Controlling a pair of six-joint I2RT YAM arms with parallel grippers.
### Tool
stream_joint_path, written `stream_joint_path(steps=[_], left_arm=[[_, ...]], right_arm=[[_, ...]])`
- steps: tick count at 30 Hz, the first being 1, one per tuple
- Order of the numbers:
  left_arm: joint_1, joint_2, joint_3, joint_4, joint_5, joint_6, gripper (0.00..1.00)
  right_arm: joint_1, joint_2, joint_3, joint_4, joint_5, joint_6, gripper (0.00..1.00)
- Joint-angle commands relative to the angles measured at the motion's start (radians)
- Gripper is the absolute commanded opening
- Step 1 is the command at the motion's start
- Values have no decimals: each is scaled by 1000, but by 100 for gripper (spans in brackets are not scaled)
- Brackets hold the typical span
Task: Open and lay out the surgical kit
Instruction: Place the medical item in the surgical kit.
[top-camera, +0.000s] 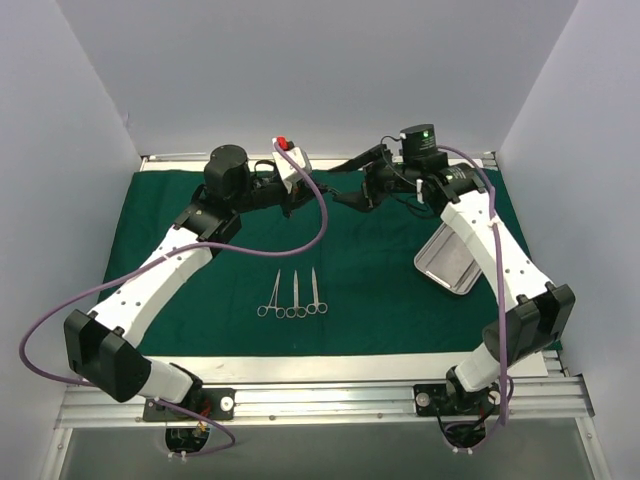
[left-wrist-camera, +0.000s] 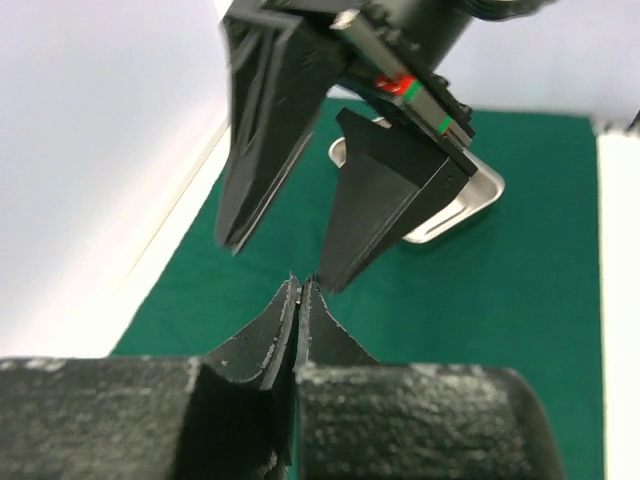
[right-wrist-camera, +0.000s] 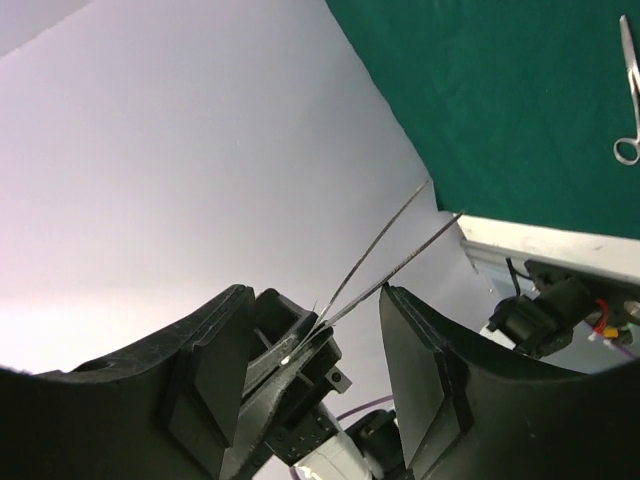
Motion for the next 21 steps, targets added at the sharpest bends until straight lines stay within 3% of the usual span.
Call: stream_joint_path(steps=[1, 6, 11, 21], left_arm=[[-3, -33, 65, -70, 41, 198, 2], [3, -38, 72, -99, 25, 335, 2], [3, -60, 42, -98, 34, 449, 2], [18, -108, -48, -15, 70, 426, 2]], right_arm=[[41, 37, 54, 42, -39, 78, 53], [64, 71, 86, 8, -19, 87, 52], [64, 63, 46, 48, -10, 118, 44], [59, 43, -4, 54, 1, 121, 39]])
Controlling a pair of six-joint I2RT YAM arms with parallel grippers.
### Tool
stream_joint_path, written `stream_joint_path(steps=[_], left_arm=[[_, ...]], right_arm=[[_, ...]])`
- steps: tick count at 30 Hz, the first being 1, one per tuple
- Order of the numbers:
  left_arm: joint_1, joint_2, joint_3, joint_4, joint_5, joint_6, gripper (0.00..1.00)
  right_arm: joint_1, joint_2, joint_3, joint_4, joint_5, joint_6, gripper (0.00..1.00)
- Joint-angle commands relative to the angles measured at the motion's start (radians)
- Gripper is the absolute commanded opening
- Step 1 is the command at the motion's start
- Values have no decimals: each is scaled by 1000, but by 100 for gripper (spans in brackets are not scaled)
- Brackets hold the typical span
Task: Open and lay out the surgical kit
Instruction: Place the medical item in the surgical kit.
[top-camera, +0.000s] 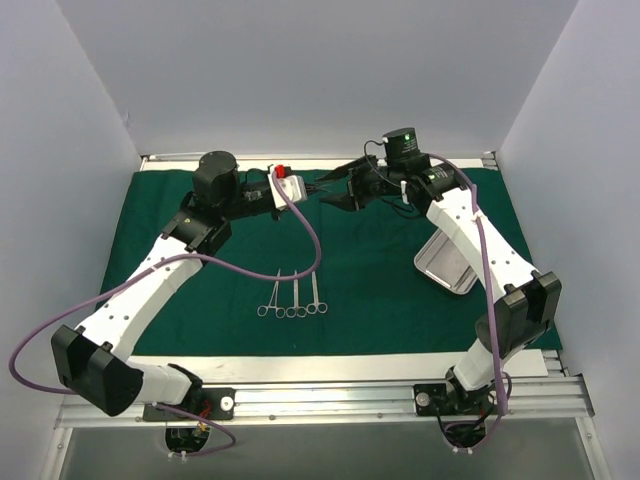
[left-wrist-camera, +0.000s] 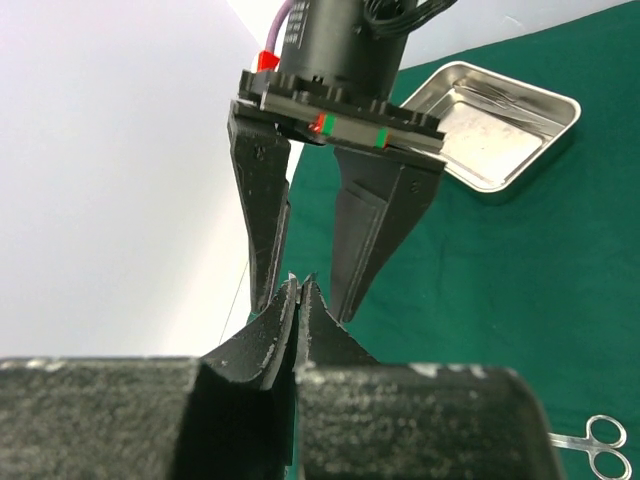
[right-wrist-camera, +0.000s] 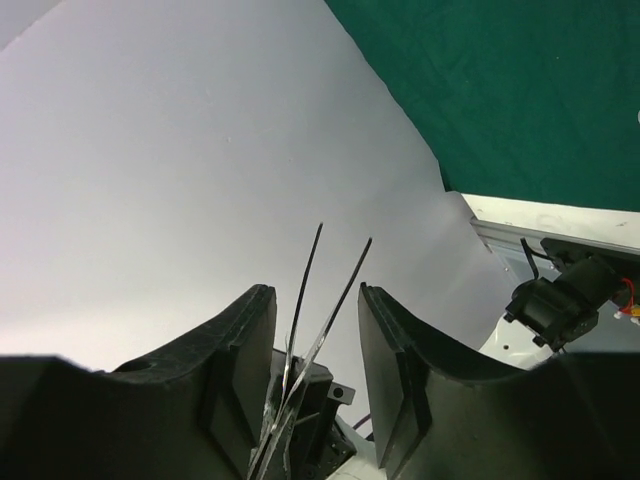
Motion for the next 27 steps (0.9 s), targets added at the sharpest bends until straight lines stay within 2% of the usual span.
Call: stream_joint_path(steps=[1, 9, 10, 11, 13, 14, 16, 18, 19, 21, 22, 23, 24, 25, 26, 27], left_arm=[[2, -44, -21, 55, 41, 28, 2], [1, -62, -44, 14, 46, 57, 2], [1, -61, -46, 11, 48, 60, 2], [1, -59, -40, -3, 49, 65, 2], [1, -52, -27, -18, 41, 56, 3], [2, -50, -23, -17, 35, 15, 14], [8, -47, -26, -2, 20, -28, 26], [21, -46, -27, 18, 12, -134, 30], [41, -46, -30, 31, 3, -247, 34], [68, -53, -42, 69, 29, -349, 43], [97, -61, -73, 87, 19, -472, 44], [117, -71, -96, 157, 18, -531, 47], [137, -103, -117, 167, -4, -592, 57], [178, -117, -148, 161, -56, -728, 64], [205, -131, -159, 140, -89, -775, 71], [223, -154, -165, 112, -98, -812, 97]], right_arm=[[-4, -38, -25, 27, 9, 28, 38], [13, -39, -28, 87, 9, 79, 31], [14, -39, -29, 90, 11, 81, 18], [16, -41, -31, 96, 14, 85, 9], [16, -39, -36, 102, 12, 91, 0], [14, -39, -37, 110, 12, 91, 0], [8, -41, -39, 101, 21, 68, 0], [-9, -39, -46, 90, 29, 41, 0], [-15, -29, -46, 73, 29, -5, 0], [-35, -15, -49, 56, 37, -56, 0], [-42, -6, -45, 49, 44, -133, 0], [-53, 5, -37, 23, 53, -190, 0], [-71, 40, -22, -3, 67, -258, 0], [-79, 65, 24, -40, 72, -334, 0], [-84, 92, 55, -128, 86, -508, 0], [-85, 147, 87, -176, 110, -606, 0]])
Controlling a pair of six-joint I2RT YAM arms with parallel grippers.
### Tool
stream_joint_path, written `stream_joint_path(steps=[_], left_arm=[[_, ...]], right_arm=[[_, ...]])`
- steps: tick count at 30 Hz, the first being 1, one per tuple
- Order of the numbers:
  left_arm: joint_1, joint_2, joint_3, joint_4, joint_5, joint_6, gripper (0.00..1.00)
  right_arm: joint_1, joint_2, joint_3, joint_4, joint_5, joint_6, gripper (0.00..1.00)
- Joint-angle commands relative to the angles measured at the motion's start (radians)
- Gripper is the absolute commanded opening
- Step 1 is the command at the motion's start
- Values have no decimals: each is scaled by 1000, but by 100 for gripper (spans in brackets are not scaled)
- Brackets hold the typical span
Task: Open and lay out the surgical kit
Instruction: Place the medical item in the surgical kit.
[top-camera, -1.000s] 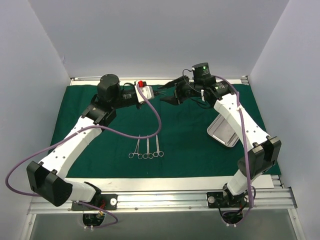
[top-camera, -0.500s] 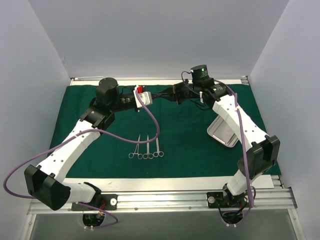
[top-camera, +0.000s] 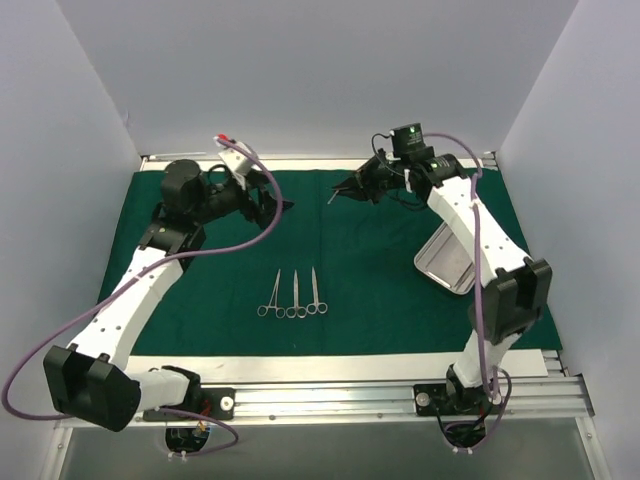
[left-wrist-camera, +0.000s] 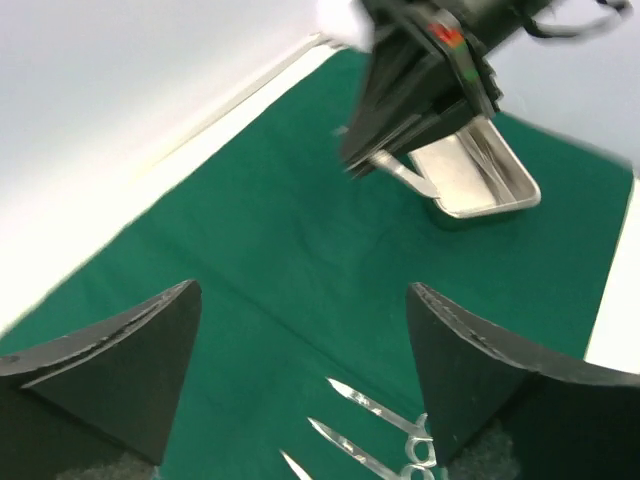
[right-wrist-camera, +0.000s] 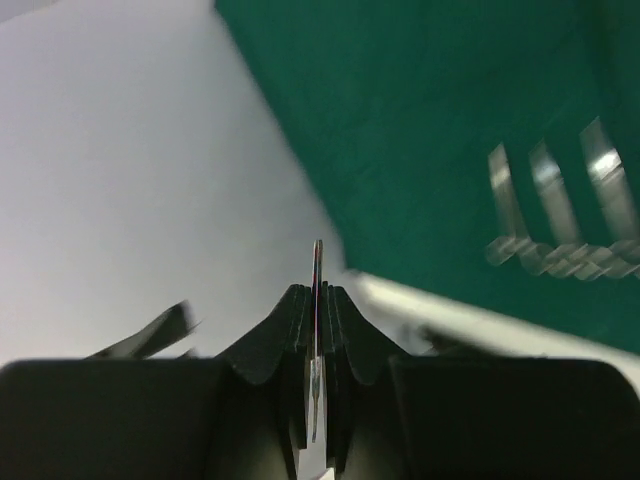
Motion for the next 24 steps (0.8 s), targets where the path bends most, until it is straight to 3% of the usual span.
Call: stream_joint_path(steps=[1, 2, 4, 6, 11, 17, 22, 24], left_arm=[[74, -81, -23, -19, -93, -330, 94], [84, -87, -19, -126, -122, -325, 94], [92, -89, -11, -228, -166, -312, 94], [117, -72, -3, -353, -214, -320, 94], [218, -5, 20, -599, -171, -381, 94], [258, -47, -83, -578, -114, -459, 94], [264, 12, -86, -573, -195, -597, 94], [264, 61, -13, -688, -315, -625, 94]], right_arm=[[-13, 126, 118, -201, 139, -464, 0], [-4, 147, 174, -288, 201, -638, 0], [54, 166, 184, -322, 413, -771, 0], [105, 146, 108, -289, 509, -875, 0], [202, 138, -44, -235, 626, -904, 0], [272, 187, -155, -184, 642, -896, 0], [300, 240, -178, -132, 643, -884, 0], [309, 262, -187, -111, 627, -859, 0]])
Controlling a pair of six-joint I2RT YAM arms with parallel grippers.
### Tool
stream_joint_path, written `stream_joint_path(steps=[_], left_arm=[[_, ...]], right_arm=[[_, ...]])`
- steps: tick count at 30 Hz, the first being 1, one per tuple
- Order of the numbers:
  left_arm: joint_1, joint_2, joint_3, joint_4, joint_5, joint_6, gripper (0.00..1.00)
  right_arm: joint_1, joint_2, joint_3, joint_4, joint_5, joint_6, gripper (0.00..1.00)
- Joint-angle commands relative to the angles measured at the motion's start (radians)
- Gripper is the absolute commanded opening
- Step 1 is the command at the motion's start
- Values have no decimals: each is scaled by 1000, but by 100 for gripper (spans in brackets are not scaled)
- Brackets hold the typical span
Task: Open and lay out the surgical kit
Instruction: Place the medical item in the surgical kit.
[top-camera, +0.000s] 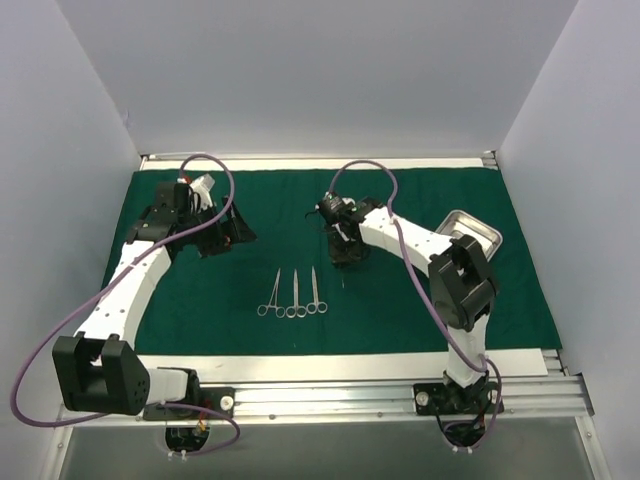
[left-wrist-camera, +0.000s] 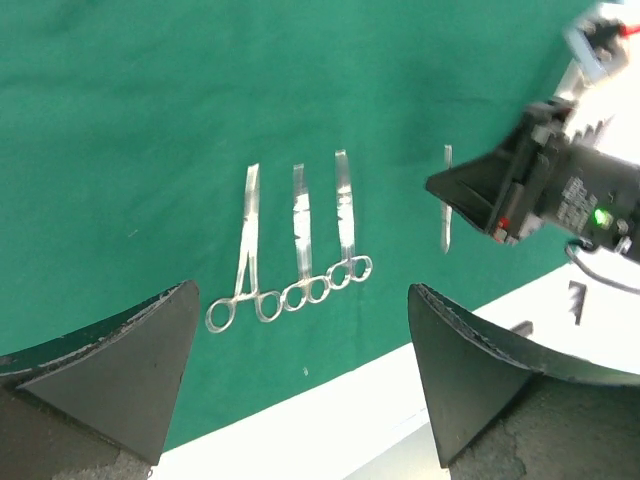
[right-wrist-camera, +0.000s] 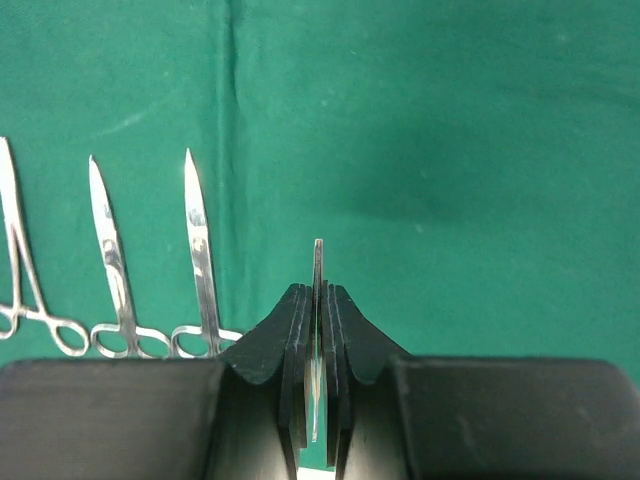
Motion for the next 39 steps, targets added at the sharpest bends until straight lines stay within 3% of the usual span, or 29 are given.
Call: stream_joint_path(steps=[1, 5, 10, 13, 17, 22, 36, 39], left_arm=[[9, 64, 114, -139, -137, -78, 94], [9, 137, 227, -299, -146, -6, 94], [18, 41, 191, -235, -151, 2, 94], [20, -42, 171, -185, -280, -33, 94], [23, -28, 200, -268, -443, -12, 94], [23, -31, 227, -299, -373, 78, 94], [31, -37, 205, -299, -401, 25, 94], [31, -22, 216, -316, -411, 15, 94]], right_arm=[[18, 31, -26, 60, 10, 17, 0], [30, 57, -46, 88, -1, 57, 0], [53, 68, -106, 147, 11, 82, 0], [61, 63, -135, 170, 0, 100, 0], [69, 62, -136, 161, 14, 102, 0], [72, 60, -150, 151, 11, 111, 0], [79, 0, -216, 143, 26, 134, 0], [81, 10, -219, 152, 20, 136, 4]])
